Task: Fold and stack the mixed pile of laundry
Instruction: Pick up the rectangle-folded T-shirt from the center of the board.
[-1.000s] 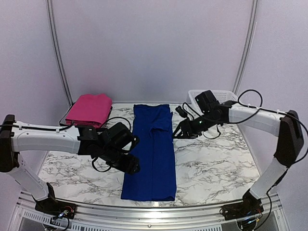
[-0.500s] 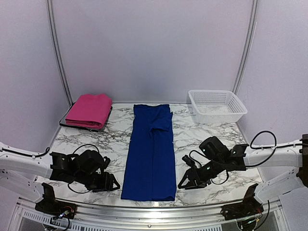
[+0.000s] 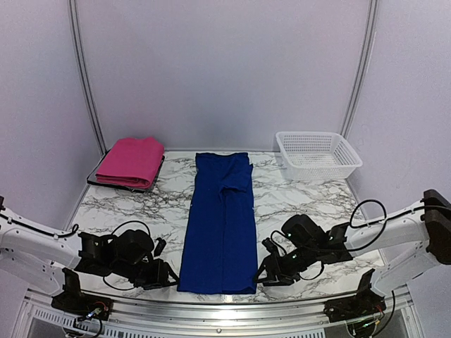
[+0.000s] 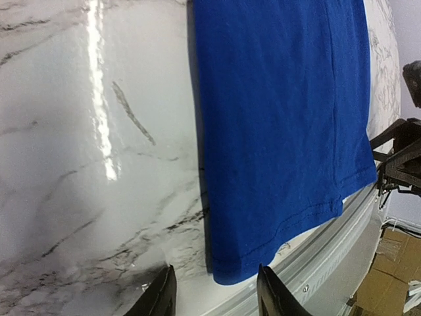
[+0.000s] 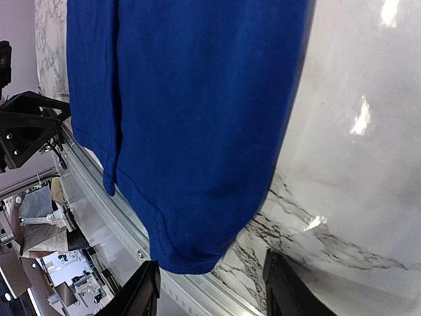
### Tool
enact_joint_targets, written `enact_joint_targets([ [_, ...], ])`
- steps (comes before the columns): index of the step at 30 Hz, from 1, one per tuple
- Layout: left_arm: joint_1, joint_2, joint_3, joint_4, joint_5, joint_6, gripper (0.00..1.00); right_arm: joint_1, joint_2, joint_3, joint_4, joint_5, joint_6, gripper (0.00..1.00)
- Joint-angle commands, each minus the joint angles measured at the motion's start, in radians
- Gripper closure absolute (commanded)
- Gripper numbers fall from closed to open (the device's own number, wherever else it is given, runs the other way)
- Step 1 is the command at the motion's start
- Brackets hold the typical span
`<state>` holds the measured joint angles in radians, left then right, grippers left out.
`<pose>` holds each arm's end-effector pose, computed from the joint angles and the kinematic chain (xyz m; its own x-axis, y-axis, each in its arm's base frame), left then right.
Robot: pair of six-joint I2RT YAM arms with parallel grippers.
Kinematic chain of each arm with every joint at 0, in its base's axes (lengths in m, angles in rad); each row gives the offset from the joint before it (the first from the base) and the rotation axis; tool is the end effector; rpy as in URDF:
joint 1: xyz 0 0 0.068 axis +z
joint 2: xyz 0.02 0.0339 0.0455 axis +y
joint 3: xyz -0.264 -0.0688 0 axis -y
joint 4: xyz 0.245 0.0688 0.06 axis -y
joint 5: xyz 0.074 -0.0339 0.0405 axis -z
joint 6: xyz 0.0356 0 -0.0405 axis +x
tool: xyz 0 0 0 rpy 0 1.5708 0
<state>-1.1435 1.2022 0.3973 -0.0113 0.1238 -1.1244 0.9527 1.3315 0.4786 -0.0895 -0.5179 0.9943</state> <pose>0.0842 -0.1955 0.1451 -0.9766 -0.0153 -0.2146 0.1327 0.7424 -0.6567 0.1163 0.1940 0.1400 -0.9906 -0.1361 0.0153 -0.0849 0.6979 0.7111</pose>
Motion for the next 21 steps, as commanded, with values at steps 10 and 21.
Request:
enact_joint_targets([
  [10,-0.059,0.081,-0.028,0.094,0.055,-0.071,0.6,0.07,0.083,-0.023,0.128,0.046,0.078,0.65],
  [21,-0.072,0.089,-0.04,0.13,0.027,-0.093,0.8,0.07,0.092,-0.015,0.166,0.027,0.046,1.0],
])
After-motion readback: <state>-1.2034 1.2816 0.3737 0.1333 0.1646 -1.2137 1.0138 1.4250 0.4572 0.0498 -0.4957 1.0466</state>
